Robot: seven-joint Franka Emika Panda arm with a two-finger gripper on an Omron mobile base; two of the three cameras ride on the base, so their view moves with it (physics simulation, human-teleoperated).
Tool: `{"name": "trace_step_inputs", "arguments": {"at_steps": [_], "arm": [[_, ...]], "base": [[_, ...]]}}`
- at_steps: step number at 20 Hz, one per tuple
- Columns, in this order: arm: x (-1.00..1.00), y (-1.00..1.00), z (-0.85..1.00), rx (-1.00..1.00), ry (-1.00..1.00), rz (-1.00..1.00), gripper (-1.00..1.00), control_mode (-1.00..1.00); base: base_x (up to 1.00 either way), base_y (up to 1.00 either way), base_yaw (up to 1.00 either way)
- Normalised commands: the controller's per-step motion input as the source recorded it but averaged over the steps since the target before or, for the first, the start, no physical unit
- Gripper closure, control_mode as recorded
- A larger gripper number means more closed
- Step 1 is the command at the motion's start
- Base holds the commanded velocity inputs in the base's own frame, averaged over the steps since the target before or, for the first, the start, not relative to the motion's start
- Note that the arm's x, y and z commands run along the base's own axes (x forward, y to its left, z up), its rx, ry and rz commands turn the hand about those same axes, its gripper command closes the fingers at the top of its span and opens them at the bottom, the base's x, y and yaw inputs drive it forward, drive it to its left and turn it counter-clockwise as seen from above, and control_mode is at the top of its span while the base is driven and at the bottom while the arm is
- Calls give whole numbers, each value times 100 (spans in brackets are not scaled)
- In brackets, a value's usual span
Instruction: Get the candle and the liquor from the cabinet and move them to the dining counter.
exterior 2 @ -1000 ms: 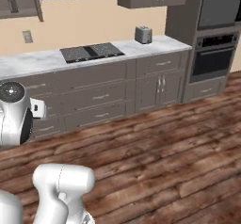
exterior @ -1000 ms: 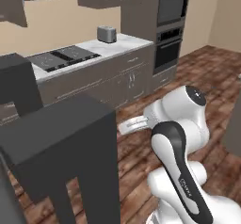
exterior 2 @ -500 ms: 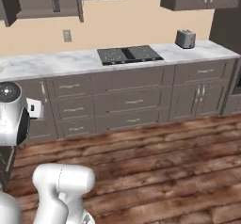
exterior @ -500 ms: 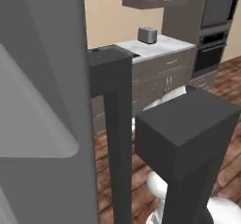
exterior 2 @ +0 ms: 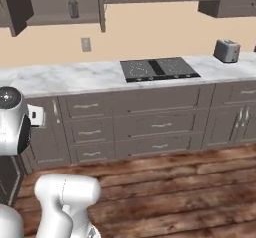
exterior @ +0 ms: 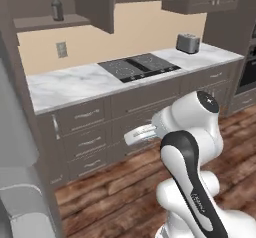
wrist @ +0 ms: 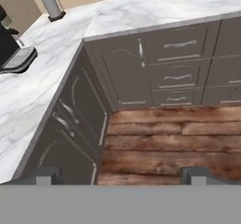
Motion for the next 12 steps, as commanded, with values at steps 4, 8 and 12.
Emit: {"name": "trace_step_inputs", "arguments": {"at_steps": [4,8,12], "arm": [[0,0,0,0,0,0,-100,100],[0,0,0,0,0,0,-100,100],[0,0,0,0,0,0,-100,100]], "base": [[77,53,24],[79,53,24],[81,36,22]]}}
